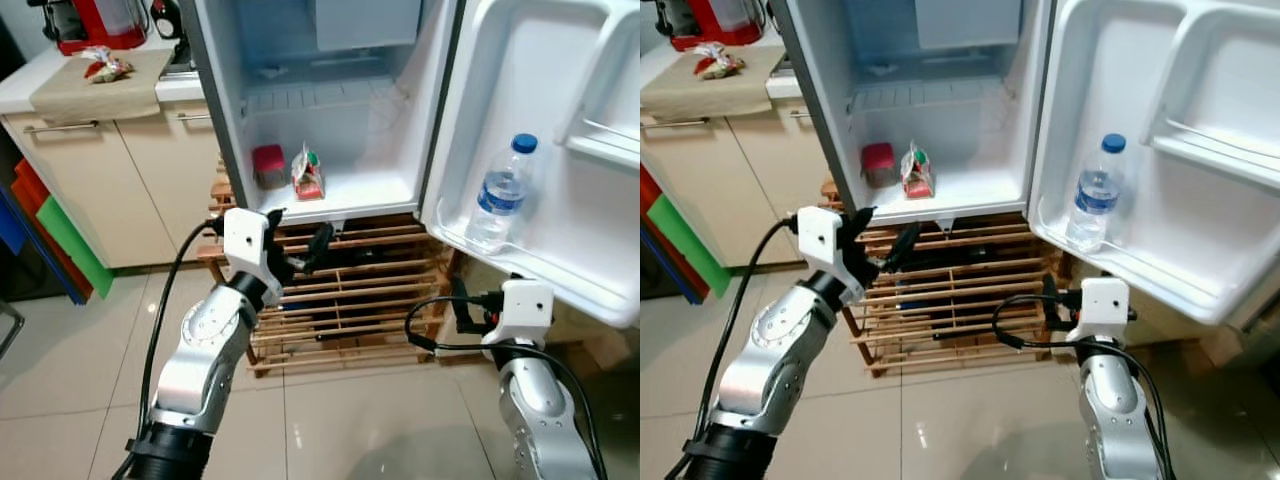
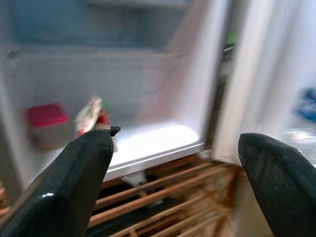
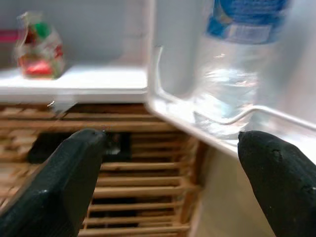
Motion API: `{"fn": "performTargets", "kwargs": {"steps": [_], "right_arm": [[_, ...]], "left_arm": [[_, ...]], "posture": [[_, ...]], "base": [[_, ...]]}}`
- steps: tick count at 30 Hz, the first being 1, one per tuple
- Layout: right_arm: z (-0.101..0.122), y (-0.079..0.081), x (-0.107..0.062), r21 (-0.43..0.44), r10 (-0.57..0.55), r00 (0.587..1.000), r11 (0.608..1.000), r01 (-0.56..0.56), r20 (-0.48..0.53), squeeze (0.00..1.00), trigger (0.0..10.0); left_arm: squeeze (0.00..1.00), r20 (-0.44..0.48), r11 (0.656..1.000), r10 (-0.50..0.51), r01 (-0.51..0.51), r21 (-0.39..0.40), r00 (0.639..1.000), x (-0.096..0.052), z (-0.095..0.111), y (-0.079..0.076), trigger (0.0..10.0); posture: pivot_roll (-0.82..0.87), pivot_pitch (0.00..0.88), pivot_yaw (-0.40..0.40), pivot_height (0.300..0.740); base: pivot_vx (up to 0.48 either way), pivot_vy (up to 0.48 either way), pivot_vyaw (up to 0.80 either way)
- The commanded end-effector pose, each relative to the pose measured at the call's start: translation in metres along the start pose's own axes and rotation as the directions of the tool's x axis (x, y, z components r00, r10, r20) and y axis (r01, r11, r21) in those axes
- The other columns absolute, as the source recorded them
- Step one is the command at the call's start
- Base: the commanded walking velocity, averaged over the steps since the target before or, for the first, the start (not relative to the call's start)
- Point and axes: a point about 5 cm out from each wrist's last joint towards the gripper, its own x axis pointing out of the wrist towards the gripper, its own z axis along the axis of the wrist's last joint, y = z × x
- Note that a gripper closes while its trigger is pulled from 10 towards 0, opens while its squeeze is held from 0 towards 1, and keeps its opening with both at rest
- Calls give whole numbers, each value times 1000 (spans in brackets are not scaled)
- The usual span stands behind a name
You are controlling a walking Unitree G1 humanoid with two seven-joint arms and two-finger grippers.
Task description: Restocking fridge
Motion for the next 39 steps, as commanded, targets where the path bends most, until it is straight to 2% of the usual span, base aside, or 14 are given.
{"fn": "performTargets", "kwargs": {"steps": [1, 8, 11, 12, 16, 17, 24, 26, 27, 28, 30, 33, 37, 39], "right_arm": [[-11, -15, -10, -53, -22, 999, 998, 20, -41, 0, 10000], [-90, -38, -66, -129, -24, 911, 991, -33, -411, 0, 10000], [-125, -54, -91, -141, -53, 787, 989, -44, -614, 0, 10000], [-139, -76, -104, -229, -155, 709, 973, -10, -688, 0, 10000], [-135, -123, -109, -406, -407, 628, 901, 155, -664, 0, 10000], [-117, -160, -104, -515, -593, 575, 797, 316, -564, 0, 10000], [-70, -206, -82, -583, -771, 535, 623, 522, -345, 0, 10000], [-46, -219, -67, -574, -804, 544, 571, 588, -243, 0, 10000], [-46, -219, -67, -574, -804, 544, 571, 588, -243, 0, 10000], [-23, -228, -51, -556, -815, 558, 538, 633, -153, 0, 10000], [-12, -230, -43, -541, -812, 571, 535, 649, -119, 0, 10000], [3, -234, -31, -513, -805, 589, 536, 671, -70, 0, 10000], [23, -235, -18, -459, -783, 622, 560, 690, -20, 0, 10000], [38, -228, -6, -375, -725, 688, 638, 673, 1, 0, 10000]], "left_arm": [[0, 19, 1000, -30, 30, 3, 999, 5, 4, -6, 10000], [0, -73, 1000, 6, -6, 0, 997, 10, -9, 6, 10000], [0, -245, 996, 88, -78, 50, 965, 12, -33, 24, 10000], [0, -423, 989, 141, -108, 102, 895, 7, -54, 37, 10000], [0, -590, 992, 122, -74, 105, 798, -2, -75, 42, 10000], [0, -616, 991, 114, -50, 120, 780, -5, -81, 42, 10000], [0, -702, 967, 76, 120, 226, 708, -17, -102, 40, 10000], [0, -746, 848, 45, 369, 381, 665, -22, -107, 36, 10000], [0, -746, 848, 45, 369, 381, 665, -22, -107, 36, 10000], [0, -815, 688, 56, 570, 450, 577, -33, -117, 37, 10000], [0, -848, 612, 84, 645, 458, 523, -40, -123, 42, 10000], [0, -889, 502, 139, 743, 443, 436, -54, -133, 51, 10000], [0, -922, 449, 178, 806, 386, 343, -74, -151, 59, 10000], [0, -942, 416, 212, 848, 328, 260, -97, -168, 62, 10000]], "posture": [[-131, 0, 70, 740], [-144, 0, 87, 740], [-148, 0, 97, 740], [-149, 0, 99, 740], [-155, 0, 112, 740], [-159, 0, 118, 740], [-161, 0, 124, 740], [-160, 0, 123, 740], [-160, 0, 123, 740], [-164, 0, 126, 740], [-168, 0, 129, 740], [-176, 0, 137, 740], [-179, 0, 141, 740], [-184, 0, 142, 740]], "base": [[266, -394, 0], [38, -56, 0], [0, 0, 0], [0, 0, 0], [0, 0, 0], [0, 0, 0], [0, 0, 0], [0, 0, 0], [0, 0, 0], [0, 0, 0], [0, 0, 0], [0, 0, 0], [0, 0, 0], [0, 0, 0]]}}
